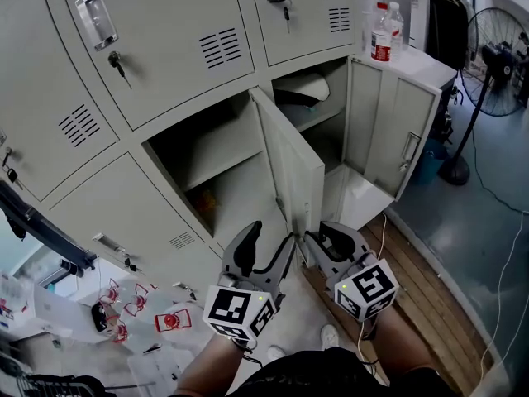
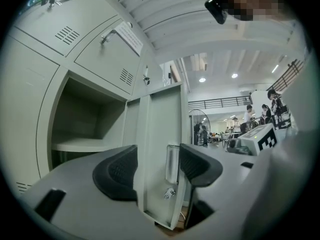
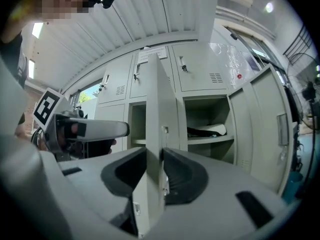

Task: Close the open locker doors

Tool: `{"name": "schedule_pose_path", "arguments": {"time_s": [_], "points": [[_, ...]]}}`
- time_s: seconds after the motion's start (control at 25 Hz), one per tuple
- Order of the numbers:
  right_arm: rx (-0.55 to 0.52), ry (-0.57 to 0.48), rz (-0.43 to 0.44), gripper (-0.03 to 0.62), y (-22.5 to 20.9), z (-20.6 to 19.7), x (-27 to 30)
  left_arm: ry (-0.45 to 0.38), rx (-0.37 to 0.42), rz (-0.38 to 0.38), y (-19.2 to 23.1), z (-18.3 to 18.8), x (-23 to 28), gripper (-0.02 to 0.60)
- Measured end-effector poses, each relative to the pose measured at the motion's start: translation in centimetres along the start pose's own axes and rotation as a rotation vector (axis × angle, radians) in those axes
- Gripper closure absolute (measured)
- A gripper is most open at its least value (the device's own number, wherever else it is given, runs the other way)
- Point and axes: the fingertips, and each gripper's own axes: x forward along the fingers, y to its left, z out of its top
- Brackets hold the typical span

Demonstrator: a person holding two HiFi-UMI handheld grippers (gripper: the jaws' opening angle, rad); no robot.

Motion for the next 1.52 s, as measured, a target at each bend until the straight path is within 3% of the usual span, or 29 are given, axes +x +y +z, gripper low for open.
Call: {"name": "schedule_pose_path", "arguments": {"time_s": [0.36, 0.72, 0.96, 1.16, 1.36, 1.52], "points": [[-0.020, -0.015, 0.072, 0.482, 3.2, 0.1, 1.6, -0.011, 0.004, 0.018, 0.8, 0.4, -1.2, 0.319], [-0.065, 0.017, 0.208, 0.480, 6.6, -0.8, 3.5, -0.010, 0.029, 0.053, 1.3, 0.7, -1.5, 0.328], [-0.073, 0.033, 0.282, 0.480, 7.5, -1.4, 3.8, 0.013, 0.095, 0.140, 2.7, 0.8, -1.4, 0.401], [-0.053, 0.006, 0.286, 0.480, 6.1, -1.1, 3.5, 0.003, 0.084, 0.182, 3.3, 0.8, -1.6, 0.409], [-0.031, -0.025, 0.325, 0.480, 5.0, -0.5, 4.0, -0.018, 0.076, 0.335, 5.7, 0.8, -3.0, 0.481], [-0.023, -0.028, 0.362, 0.480, 4.6, -0.6, 4.5, -0.008, 0.078, 0.426, 7.5, 0.8, -3.7, 0.481]]}}
